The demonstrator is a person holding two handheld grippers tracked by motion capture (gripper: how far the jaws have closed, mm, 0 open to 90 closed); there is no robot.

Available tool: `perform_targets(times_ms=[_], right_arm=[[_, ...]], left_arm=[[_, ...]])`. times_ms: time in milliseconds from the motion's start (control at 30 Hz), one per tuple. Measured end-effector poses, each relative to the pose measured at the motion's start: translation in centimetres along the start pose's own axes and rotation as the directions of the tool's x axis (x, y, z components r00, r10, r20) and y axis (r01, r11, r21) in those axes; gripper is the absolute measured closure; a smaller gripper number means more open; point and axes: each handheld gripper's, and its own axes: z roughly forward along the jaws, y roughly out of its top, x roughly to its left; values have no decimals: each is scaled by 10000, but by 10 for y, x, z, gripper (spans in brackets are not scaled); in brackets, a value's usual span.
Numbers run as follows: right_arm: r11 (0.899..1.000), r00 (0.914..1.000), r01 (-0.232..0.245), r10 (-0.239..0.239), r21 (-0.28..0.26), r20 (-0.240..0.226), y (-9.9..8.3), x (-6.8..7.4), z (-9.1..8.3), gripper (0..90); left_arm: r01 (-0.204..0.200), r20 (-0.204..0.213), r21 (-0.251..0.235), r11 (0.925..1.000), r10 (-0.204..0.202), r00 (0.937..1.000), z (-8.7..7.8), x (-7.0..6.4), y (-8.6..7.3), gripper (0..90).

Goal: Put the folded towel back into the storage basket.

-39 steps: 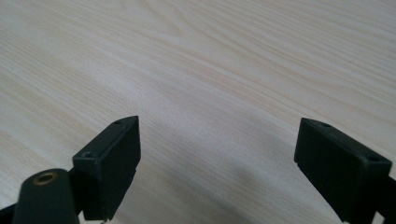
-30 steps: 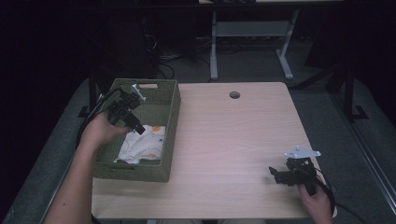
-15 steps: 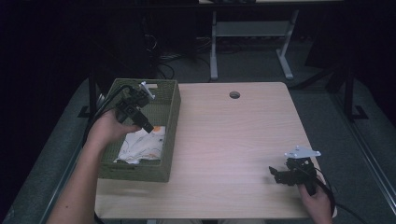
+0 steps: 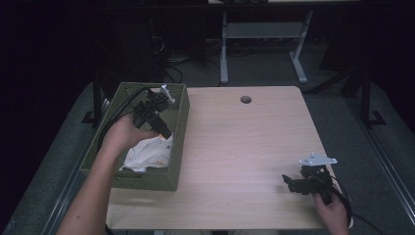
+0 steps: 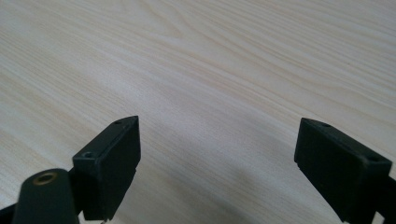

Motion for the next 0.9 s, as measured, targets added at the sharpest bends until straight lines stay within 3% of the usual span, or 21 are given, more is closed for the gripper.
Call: perform_targets(times_ms=[467, 633, 900], right_arm=[[10000, 10000, -25, 26, -40, 21, 0, -2, -1, 144], [10000, 10000, -33, 33, -34, 27, 0, -2, -1, 144], [10000, 10000, -76, 76, -39, 50, -1, -4, -1, 144]], left_arm=[[-168, -8, -169, 9997, 168, 9999, 3, -21, 16, 420], [-525, -8, -228, 9984, 525, 9986, 0, -31, 23, 420], [-761, -71, -189, 9969, 760, 9971, 1, -43, 32, 416]])
